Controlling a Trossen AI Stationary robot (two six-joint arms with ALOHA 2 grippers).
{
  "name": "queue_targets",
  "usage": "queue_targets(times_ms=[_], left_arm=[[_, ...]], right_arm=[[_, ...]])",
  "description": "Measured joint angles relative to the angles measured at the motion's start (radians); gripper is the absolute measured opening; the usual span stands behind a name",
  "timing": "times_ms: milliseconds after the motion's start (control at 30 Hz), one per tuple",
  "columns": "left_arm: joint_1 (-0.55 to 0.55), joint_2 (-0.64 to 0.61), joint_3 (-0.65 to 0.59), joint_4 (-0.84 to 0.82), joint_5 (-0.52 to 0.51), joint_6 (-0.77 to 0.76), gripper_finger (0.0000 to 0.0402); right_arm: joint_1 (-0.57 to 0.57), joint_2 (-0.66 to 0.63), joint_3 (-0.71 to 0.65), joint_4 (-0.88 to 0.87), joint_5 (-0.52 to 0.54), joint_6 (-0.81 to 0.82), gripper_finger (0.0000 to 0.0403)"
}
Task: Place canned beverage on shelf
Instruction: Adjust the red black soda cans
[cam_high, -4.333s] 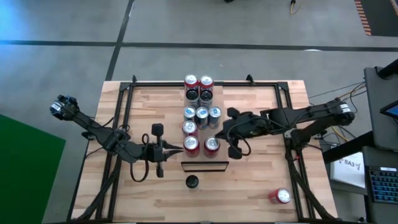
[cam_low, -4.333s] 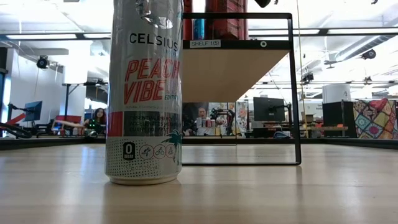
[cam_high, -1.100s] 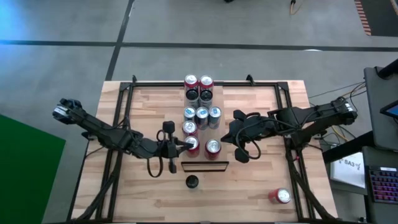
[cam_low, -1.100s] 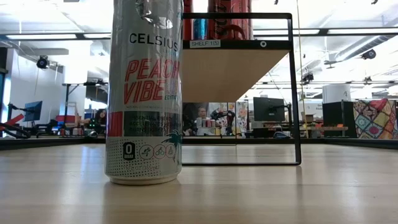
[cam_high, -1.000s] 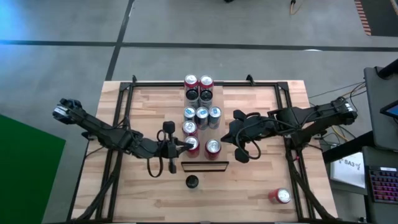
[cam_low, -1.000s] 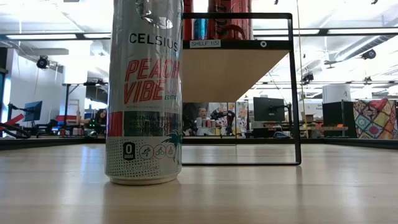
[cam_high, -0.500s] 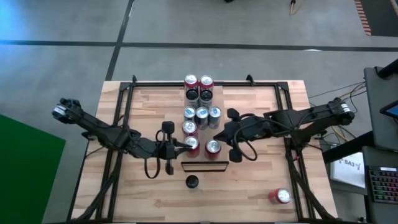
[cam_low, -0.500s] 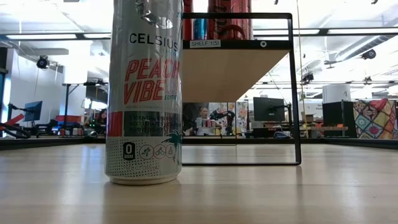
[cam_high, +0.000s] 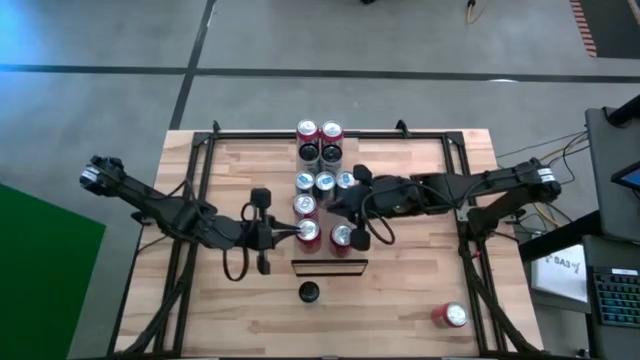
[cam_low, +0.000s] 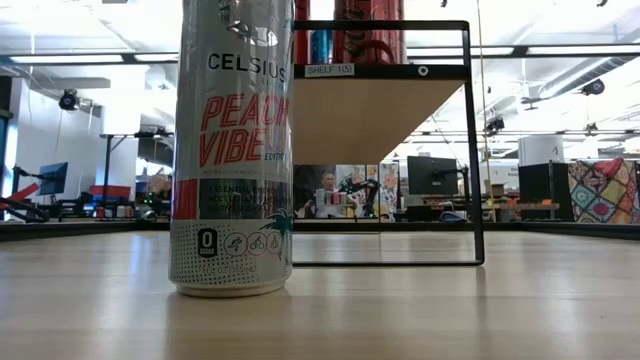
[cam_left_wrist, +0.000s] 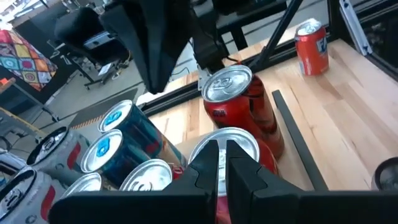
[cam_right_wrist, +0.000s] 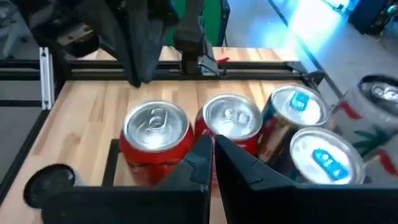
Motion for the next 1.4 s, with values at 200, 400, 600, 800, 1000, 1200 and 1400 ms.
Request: queue_targets(times_ms=[200, 400, 600, 800, 1000, 1200, 1400], left_arm=[[-0.001, -0.001, -0.017, 0.002, -0.006, -0.002, 0.0000], [-0.011, -0.022, -0.037, 0.004, -0.008, -0.013, 0.0000], [-0.021, -0.064, -0.085, 0.002, -0.009, -0.072, 0.0000], [-0.031, -0.072, -0.113, 0.005, -0.009, -0.113, 0.0000], [-0.033, -0.070, -0.155, 0.036, -0.009, -0.146, 0.0000], [-0.033, -0.055, -0.159, 0.043, -0.075, -0.161, 0.0000], [-0.031, -0.035, -0.159, 0.055, -0.113, -0.152, 0.0000]], right_arm=[[-0.003, 0.055, 0.053, 0.033, -0.001, -0.048, 0.0009], [-0.003, 0.127, 0.107, 0.026, -0.001, -0.084, 0.0009], [-0.004, 0.170, 0.155, 0.004, -0.001, -0.095, 0.0009], [-0.004, 0.183, 0.161, 0.001, -0.001, -0.083, 0.0009], [-0.004, 0.183, 0.161, -0.015, -0.001, -0.068, 0.0009], [-0.004, 0.183, 0.161, -0.102, 0.000, -0.029, 0.0009], [-0.004, 0.183, 0.161, -0.118, 0.000, -0.015, 0.0009]])
